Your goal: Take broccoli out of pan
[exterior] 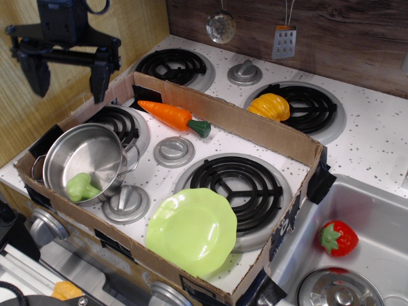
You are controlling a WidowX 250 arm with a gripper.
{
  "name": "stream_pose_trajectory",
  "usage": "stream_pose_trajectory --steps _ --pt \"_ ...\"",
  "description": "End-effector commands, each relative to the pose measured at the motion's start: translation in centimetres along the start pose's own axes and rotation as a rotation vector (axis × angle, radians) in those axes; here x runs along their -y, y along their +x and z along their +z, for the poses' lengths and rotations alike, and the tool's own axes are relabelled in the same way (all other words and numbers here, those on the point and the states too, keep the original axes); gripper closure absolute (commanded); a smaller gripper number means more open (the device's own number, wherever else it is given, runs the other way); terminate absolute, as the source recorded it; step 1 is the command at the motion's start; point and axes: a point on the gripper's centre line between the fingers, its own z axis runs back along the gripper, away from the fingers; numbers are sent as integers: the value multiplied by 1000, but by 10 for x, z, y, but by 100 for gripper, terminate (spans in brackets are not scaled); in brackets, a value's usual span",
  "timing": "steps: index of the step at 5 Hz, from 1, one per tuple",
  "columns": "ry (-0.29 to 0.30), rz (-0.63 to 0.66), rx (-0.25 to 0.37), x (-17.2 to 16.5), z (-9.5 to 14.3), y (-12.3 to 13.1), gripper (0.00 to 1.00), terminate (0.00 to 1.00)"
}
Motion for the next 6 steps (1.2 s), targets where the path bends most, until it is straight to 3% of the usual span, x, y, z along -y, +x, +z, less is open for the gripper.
stream_pose_trajectory --steps 1,3,6 --pt "-20 100 21 -4 -5 -14 0 0" --pt "-73 139 75 1 -33 -24 0 0" --pt "-114 159 93 9 -62 -32 0 0"
